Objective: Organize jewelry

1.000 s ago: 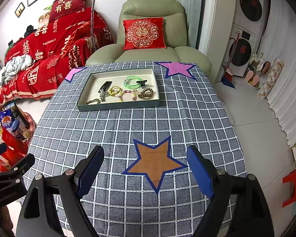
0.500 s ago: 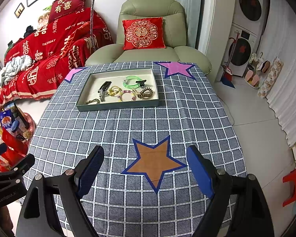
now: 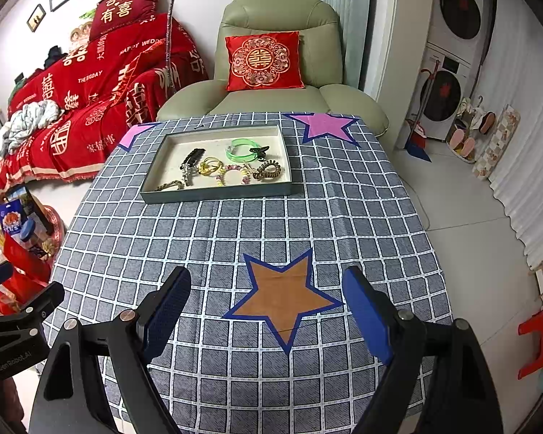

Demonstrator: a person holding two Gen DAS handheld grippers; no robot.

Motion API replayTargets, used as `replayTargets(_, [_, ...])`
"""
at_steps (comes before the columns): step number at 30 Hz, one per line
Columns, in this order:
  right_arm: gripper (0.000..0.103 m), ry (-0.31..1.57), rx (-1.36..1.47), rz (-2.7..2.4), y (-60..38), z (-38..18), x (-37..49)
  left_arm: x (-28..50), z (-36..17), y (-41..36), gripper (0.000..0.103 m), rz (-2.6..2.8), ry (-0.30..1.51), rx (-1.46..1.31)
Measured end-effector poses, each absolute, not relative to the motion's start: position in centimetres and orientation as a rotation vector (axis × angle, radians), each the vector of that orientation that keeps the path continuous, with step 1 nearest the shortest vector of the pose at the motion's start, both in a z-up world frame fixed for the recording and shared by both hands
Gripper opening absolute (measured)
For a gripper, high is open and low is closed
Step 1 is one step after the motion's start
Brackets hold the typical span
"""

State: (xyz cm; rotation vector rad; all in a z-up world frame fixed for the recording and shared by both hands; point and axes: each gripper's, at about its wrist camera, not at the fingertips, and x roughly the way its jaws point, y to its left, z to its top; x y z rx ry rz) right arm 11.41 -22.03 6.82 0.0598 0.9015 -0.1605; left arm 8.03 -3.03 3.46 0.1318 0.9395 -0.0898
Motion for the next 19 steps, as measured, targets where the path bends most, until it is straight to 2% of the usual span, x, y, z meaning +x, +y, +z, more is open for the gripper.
replayTargets(19, [0.088,0.901,0.060,-0.161,-21.93,6.84,11.34,7.94,3.49,-2.96,0.103,-0.116,0.937,0.127])
